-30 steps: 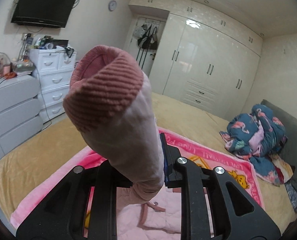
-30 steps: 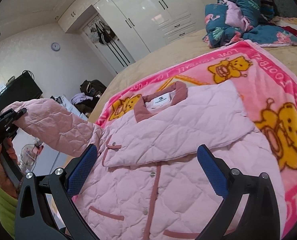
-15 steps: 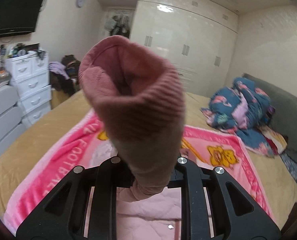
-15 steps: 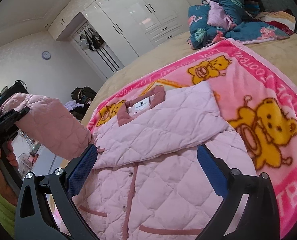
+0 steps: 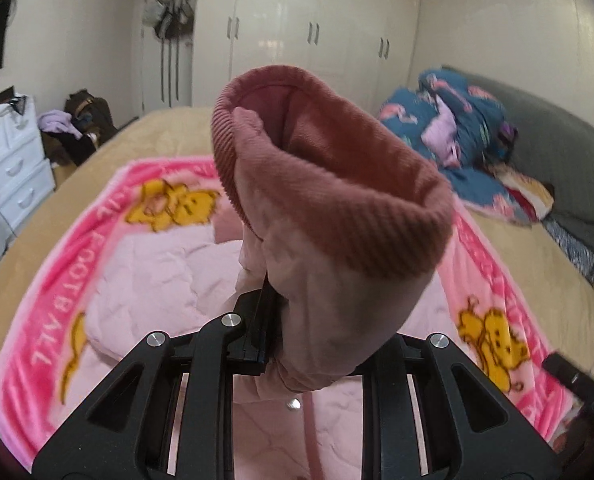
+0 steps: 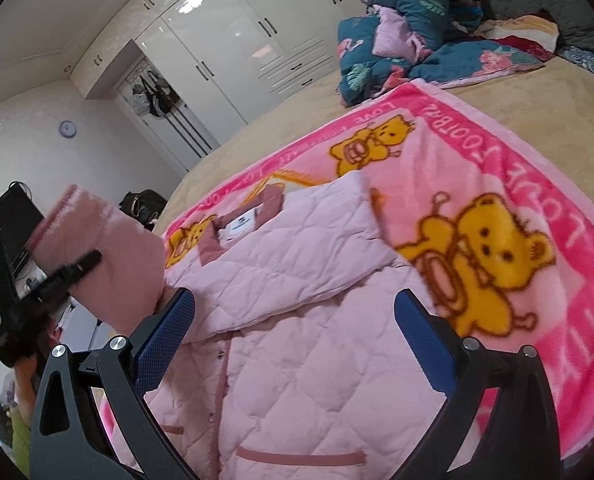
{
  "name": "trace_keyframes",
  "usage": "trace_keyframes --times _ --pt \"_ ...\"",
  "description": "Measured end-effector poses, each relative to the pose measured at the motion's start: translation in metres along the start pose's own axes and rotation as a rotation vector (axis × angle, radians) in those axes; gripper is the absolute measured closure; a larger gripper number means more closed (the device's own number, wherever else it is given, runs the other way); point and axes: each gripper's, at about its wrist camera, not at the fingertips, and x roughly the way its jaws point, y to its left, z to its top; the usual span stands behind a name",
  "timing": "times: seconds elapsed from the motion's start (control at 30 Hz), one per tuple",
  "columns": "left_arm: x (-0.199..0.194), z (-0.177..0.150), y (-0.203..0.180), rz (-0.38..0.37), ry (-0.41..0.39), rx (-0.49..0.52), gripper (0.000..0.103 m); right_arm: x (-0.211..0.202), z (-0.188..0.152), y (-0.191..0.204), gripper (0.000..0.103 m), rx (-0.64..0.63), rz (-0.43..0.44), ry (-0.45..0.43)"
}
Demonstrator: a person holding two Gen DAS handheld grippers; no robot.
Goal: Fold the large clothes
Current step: 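Fold the held sleeve across the jacket front and release it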
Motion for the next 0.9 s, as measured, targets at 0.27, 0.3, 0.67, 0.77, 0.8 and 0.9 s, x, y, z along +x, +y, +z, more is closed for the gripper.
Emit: trace_keyframes --times 0.27,0.3,0.67,0.77,0.8,0.9 --pt "0.04 -0.04 -0.033 -0.019 0.116 0.06 0.086 -0.004 0.003 -0.021 0.004 0.021 -0.02 -0.002" --pt "0.045 -0.045 -0.036 -0.022 0.13 0.066 0.085 -0.004 0.003 -0.023 0.004 0.022 -0.022 0.0" --pt "0.071 -0.079 -0.063 -0.055 0.235 0.163 0.063 -0.002 0.001 -0.038 0.004 0.036 -0.051 0.019" --pt "0.074 -0.089 -0.072 -0.059 0.261 0.223 0.052 0.0 0.0 -0.038 0.004 0.033 -0.051 0.024" --pt "0.074 -0.091 -0.074 -0.058 0.268 0.237 0.046 0.001 0.0 -0.037 0.004 0.032 -0.051 0.027" --pt "0.074 -0.1 -0.08 -0.057 0.298 0.28 0.042 0.004 -0.001 -0.034 0.004 0.028 -0.046 0.035"
